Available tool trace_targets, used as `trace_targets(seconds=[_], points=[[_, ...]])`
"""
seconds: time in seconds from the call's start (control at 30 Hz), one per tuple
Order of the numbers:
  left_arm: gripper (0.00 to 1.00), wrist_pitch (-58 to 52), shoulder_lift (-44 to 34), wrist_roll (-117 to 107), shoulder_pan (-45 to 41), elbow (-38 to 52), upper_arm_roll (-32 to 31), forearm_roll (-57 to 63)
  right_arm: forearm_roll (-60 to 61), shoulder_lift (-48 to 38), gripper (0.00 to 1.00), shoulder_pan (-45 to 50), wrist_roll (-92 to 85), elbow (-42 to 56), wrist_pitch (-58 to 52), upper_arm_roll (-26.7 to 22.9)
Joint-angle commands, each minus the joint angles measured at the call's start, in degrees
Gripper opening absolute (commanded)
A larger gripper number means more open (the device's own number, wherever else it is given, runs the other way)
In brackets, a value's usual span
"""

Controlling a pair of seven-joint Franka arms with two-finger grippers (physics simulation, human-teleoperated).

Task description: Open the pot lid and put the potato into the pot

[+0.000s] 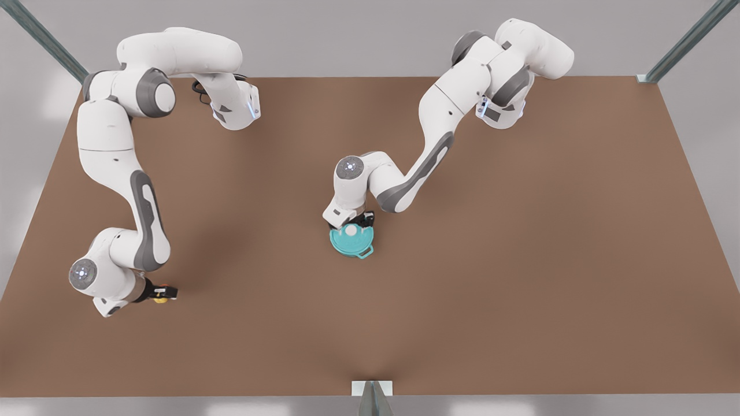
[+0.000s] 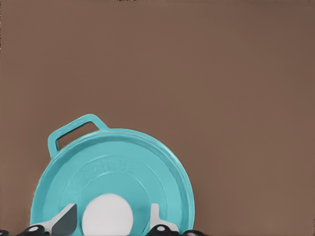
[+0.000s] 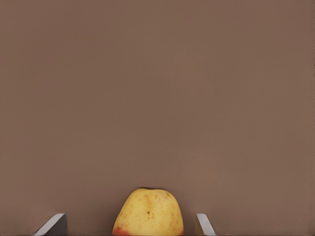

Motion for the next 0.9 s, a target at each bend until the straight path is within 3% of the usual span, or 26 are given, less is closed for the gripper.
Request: trace_targets(seconds=[0.0,0.07,0.13,0.27,0.37,0.43,0.53,0.57,0.6,0.7,0.77,0.83,0.87], points=[[0.53,0.86,-0.13,-11.54,-0.01,0.03,0.0,0.38,-0.1,-0.04,0.96,-0.23,-5.41,-0.41,0.93,0.01],[0.39,0.77,-0.13,-11.01,0.08,0.12,0.0,0.38,-0.1,-0.04,0.84,-0.23,-5.68,-0.5,0.93,0.01],[0.32,0.42,-0.22,-11.01,0.08,0.3,0.0,0.47,-0.1,0.4,0.81,-0.15,-5.68,-0.41,1.02,0.01],[0.32,-0.02,-0.57,-10.93,0.26,1.17,1.31,1.96,-0.19,1.19,0.81,-0.23,-5.68,-0.41,2.42,0.01],[0.33,-2.57,-0.57,0.31,8.51,3.81,3.07,1.17,-0.19,1.19,0.66,-0.23,-5.59,-0.5,2.34,-0.08],[0.33,-0.73,1.97,10.78,15.28,4.07,2.98,1.17,-0.1,1.01,0.62,-0.15,-5.33,-0.41,1.63,-0.08],[0.35,6.39,6.28,11.66,16.17,4.34,4.48,1.61,-0.1,0.84,0.56,-0.06,-5.06,-0.41,-0.04,0.01],[0.74,6.22,6.02,12.98,16.25,4.34,4.74,1.61,-0.01,0.84,0.53,-0.06,-5.06,-0.41,-0.48,0.01],[1.0,5.34,5.23,15.52,16.43,4.25,4.83,1.26,-0.01,0.84,0.51,0.03,-5.06,-0.42,-0.56,0.01],[1.0,-25.24,-7.59,41.27,24.33,6.27,1.75,-9.11,-0.01,-0.13,0.48,0.29,-4.8,-0.41,-2.32,0.01],[1.0,-48.87,-20.33,61.66,36.98,5.92,1.14,-17.01,-0.01,-1.36,0.46,0.38,-4.8,-0.41,-3.2,0.18],[1.0,-23.58,-51.02,62.72,41.13,-34.69,2.37,-21.24,0.08,-3.2,0.46,1.7,-4.71,-0.41,-4.96,0.27],[1.0,-26.21,-46.55,62.37,41.56,-26.7,2.54,-20.71,0.08,-5.4,0.46,3.36,-4.62,-0.41,-6.72,0.27]])
